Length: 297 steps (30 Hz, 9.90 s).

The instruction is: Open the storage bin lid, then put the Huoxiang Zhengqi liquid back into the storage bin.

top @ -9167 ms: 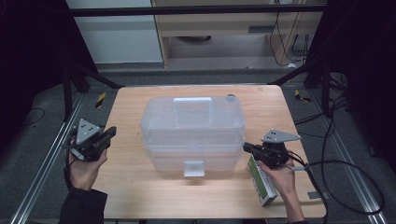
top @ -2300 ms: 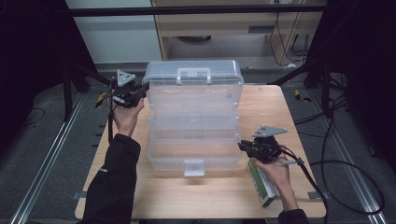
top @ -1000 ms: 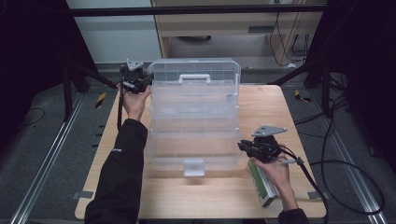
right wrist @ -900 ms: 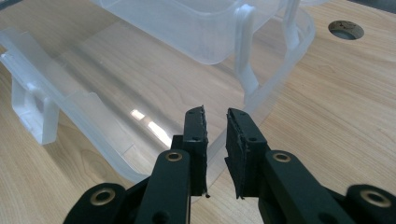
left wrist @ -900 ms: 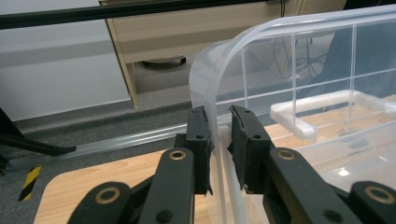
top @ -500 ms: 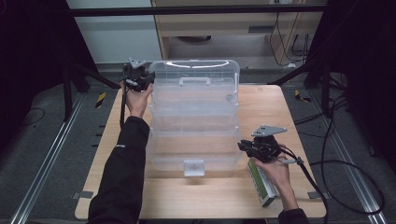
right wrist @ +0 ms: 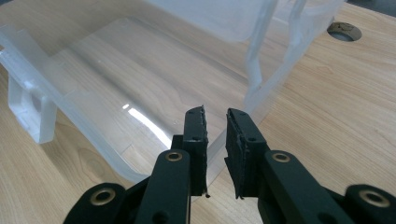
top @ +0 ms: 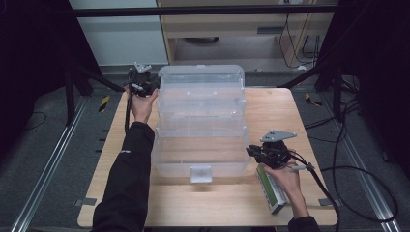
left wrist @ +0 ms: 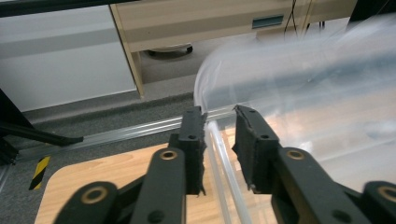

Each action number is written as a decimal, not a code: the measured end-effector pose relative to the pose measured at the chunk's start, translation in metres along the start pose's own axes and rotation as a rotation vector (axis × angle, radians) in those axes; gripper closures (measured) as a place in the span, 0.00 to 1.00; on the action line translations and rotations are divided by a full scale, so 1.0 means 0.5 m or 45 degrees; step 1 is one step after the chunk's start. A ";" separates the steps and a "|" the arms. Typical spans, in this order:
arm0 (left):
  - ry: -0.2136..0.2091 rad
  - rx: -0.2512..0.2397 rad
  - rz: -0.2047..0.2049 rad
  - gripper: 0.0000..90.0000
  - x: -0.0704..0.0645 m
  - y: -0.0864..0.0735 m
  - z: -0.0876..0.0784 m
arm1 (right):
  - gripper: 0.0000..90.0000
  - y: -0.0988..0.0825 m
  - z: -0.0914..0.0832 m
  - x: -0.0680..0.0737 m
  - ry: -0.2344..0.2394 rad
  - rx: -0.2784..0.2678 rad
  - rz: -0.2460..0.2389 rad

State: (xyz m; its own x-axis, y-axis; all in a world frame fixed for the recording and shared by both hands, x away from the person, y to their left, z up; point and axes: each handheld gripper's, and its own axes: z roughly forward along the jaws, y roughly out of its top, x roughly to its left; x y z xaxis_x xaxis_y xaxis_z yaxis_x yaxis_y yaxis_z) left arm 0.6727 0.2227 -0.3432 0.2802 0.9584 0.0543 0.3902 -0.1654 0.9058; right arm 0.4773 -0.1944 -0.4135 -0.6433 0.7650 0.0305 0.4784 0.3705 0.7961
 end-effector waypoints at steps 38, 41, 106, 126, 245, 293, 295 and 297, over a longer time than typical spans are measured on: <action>-0.254 0.213 0.110 0.69 -0.071 -0.281 -0.308 | 0.87 0.001 0.003 0.002 -0.010 -0.004 0.019; -0.248 0.249 0.126 0.70 -0.079 -0.293 -0.294 | 0.87 0.002 0.003 0.003 -0.015 -0.002 0.018; -0.020 0.211 -0.033 0.41 0.059 -0.328 -0.323 | 0.46 0.049 -0.155 -0.009 -0.180 0.136 0.167; -0.004 0.257 -0.066 0.38 0.087 -0.345 -0.310 | 0.43 0.061 -0.149 0.029 -0.151 0.332 0.209; -0.024 0.367 -0.007 0.35 0.068 -0.363 -0.279 | 0.71 0.026 -0.135 0.011 -0.266 0.547 0.247; -0.027 0.394 0.001 0.35 0.069 -0.372 -0.270 | 0.72 0.267 -0.136 0.030 -0.005 0.157 -0.229; -0.027 0.394 0.001 0.35 0.070 -0.372 -0.270 | 0.72 0.273 -0.126 0.032 0.007 0.164 -0.268; -0.027 0.394 0.000 0.35 0.070 -0.372 -0.270 | 0.72 0.278 -0.118 0.034 0.035 0.168 -0.302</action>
State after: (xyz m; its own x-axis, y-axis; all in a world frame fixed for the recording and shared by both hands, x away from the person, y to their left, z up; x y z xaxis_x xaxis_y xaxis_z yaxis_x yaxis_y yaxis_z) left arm 0.4917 0.3186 -0.4532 0.2967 0.9540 0.0426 0.6379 -0.2312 0.7346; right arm 0.4977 -0.1609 -0.2668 -0.7617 0.6348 -0.1296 0.3851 0.6045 0.6974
